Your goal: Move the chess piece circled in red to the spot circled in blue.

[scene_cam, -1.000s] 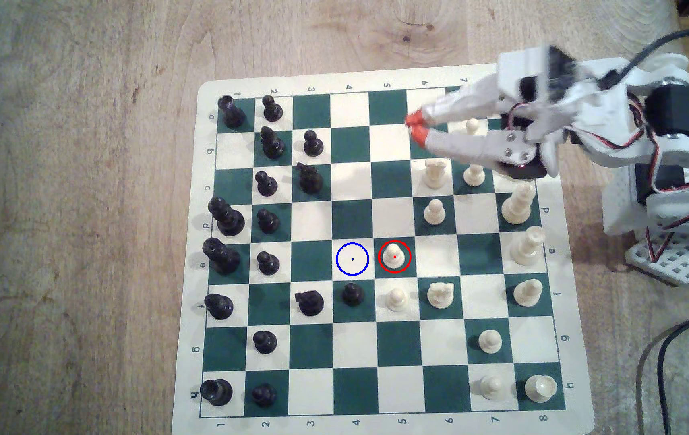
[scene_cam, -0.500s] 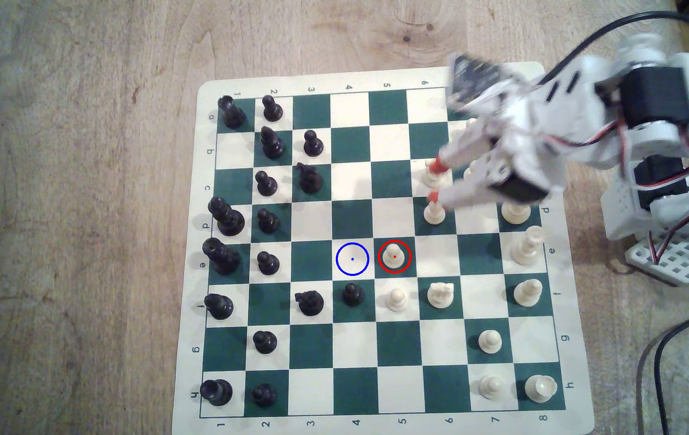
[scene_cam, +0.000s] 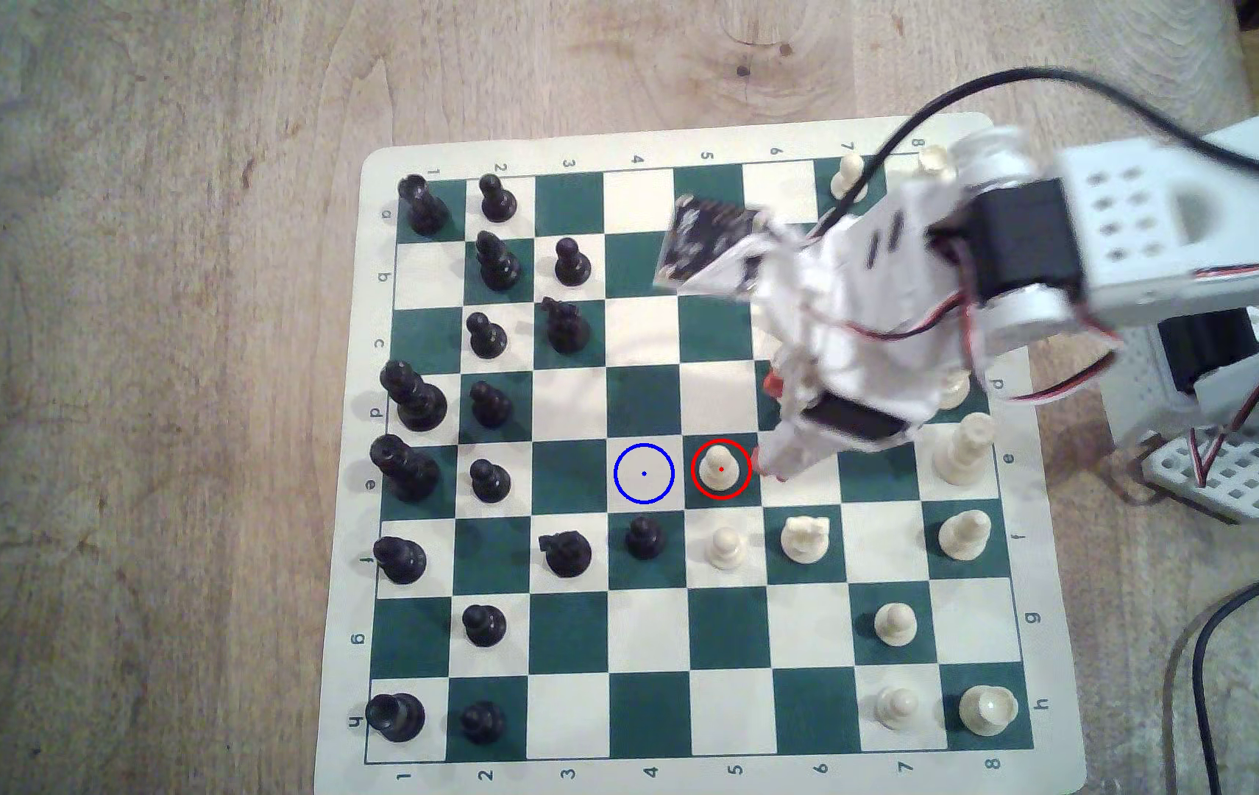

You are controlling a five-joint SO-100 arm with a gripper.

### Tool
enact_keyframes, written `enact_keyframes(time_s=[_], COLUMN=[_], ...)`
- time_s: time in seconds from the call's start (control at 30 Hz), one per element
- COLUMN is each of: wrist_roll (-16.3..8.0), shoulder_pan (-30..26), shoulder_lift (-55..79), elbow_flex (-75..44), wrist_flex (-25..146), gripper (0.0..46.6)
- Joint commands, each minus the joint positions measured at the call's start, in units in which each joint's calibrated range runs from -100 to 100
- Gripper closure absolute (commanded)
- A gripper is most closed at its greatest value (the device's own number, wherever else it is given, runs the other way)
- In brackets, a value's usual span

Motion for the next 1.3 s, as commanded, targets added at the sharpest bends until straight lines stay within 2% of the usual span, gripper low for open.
enact_keyframes(time_s=[0.0, 0.13, 0.27, 1.27], wrist_roll=[0.0, 0.5, 0.6, 0.6], shoulder_pan=[-0.1, -0.2, -0.1, 0.3], shoulder_lift=[4.5, 9.3, 12.6, 25.3], elbow_flex=[-7.8, -9.8, -11.3, -11.7], wrist_flex=[0.0, -0.2, -0.6, -9.9], gripper=[29.9, 32.1, 30.9, 31.1])
